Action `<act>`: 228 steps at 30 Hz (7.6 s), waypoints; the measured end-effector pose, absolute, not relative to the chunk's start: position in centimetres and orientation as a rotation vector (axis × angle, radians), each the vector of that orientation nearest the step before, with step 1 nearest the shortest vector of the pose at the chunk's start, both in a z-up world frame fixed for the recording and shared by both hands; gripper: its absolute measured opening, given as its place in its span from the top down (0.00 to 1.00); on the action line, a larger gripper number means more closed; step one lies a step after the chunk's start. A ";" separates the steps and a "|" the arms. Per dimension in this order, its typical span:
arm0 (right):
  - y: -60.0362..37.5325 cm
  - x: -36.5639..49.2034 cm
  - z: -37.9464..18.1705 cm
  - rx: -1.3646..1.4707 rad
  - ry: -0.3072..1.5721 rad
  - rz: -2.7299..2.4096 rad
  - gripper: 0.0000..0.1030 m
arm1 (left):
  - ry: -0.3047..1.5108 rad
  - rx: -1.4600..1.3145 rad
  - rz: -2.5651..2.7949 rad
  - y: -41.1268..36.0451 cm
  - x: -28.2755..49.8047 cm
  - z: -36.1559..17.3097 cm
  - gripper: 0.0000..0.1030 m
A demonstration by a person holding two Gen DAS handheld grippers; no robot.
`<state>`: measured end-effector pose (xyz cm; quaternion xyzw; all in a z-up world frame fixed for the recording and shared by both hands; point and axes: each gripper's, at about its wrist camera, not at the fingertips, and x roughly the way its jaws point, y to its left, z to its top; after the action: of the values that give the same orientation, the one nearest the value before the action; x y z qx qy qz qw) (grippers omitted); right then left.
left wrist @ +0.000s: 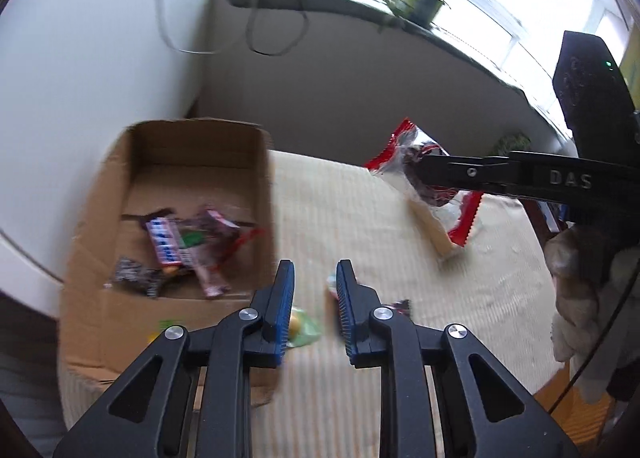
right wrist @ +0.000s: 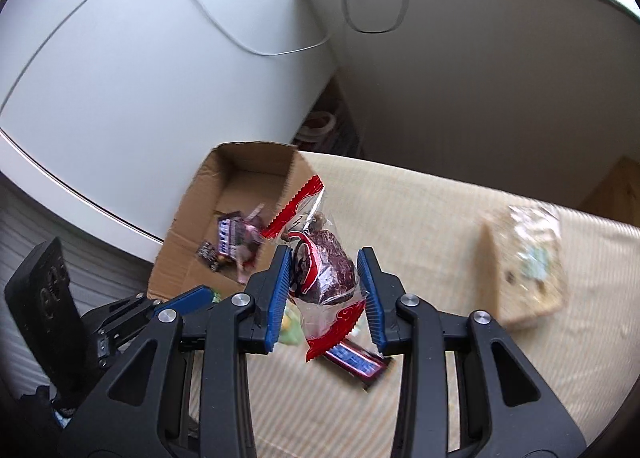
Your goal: Organize snacks
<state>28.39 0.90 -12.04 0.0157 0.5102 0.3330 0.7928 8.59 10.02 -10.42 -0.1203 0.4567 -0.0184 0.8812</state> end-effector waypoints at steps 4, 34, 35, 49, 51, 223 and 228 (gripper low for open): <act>4.2 28.5 -12.4 0.000 1.110 0.762 0.66 | 0.946 -0.273 0.012 12.0 8.0 -10.6 0.81; 7.2 27.2 -11.4 -0.175 1.068 0.849 0.40 | 0.921 -0.260 0.044 13.8 5.1 -9.6 0.60; 6.5 27.1 -11.5 -0.176 1.070 0.843 0.40 | 0.920 -0.259 0.041 13.6 5.0 -9.6 0.60; 1.2 22.4 -19.0 -0.479 1.189 0.935 0.40 | 0.932 -0.283 -0.062 10.5 5.4 -9.1 0.60; 1.3 22.3 -19.9 -0.488 1.192 0.947 0.40 | 0.936 -0.264 -0.085 9.5 5.8 -9.0 0.60; 8.4 20.2 -21.9 -0.557 1.125 1.096 0.73 | 0.999 -0.423 0.333 16.2 -6.5 -10.8 0.62; 8.6 20.2 -22.7 -0.592 1.130 1.085 0.74 | 1.002 -0.418 0.323 15.9 -6.5 -10.7 0.62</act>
<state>20.17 8.55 -22.69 -0.2624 0.5011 0.4812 0.6696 -6.49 15.92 -10.73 -0.1979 0.4745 0.1532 0.8439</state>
